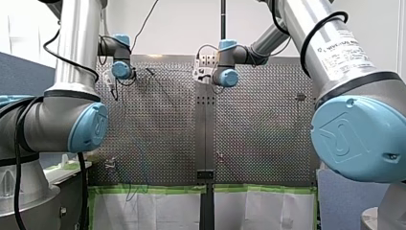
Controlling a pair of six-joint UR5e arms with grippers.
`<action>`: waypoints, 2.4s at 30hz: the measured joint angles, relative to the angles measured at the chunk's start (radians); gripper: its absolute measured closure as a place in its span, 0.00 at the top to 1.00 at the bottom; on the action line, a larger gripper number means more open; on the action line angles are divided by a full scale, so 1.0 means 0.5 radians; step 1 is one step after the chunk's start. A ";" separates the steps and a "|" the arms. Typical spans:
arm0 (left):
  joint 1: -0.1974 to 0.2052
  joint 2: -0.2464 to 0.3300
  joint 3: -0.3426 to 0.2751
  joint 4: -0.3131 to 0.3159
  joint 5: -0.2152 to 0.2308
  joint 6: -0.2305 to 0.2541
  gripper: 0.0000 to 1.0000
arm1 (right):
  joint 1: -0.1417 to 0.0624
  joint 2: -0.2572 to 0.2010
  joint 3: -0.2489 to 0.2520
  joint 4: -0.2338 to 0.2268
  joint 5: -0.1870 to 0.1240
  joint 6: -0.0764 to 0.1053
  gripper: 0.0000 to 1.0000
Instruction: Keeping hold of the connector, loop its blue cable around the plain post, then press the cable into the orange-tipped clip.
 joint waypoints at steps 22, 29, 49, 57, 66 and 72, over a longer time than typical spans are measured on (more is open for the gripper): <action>-0.061 -0.128 -0.047 -0.005 -0.035 0.013 0.20 | 0.069 0.231 0.004 0.123 -0.006 -0.043 0.00; -0.063 -0.128 -0.072 -0.038 -0.066 0.028 1.00 | 0.089 0.256 0.010 0.137 -0.006 -0.055 0.00; -0.073 -0.128 -0.103 -0.032 -0.052 0.008 1.00 | 0.108 0.421 0.026 0.158 0.020 -0.089 0.00; -0.073 -0.129 -0.103 -0.029 -0.052 0.005 1.00 | 0.129 0.578 0.052 0.153 0.158 -0.144 0.00; -0.075 -0.129 -0.103 -0.029 -0.052 -0.005 1.00 | 0.154 0.733 0.099 0.122 0.258 -0.173 0.00; -0.076 -0.129 -0.103 -0.029 -0.051 -0.005 1.00 | 0.171 0.850 0.100 0.106 0.329 -0.187 0.00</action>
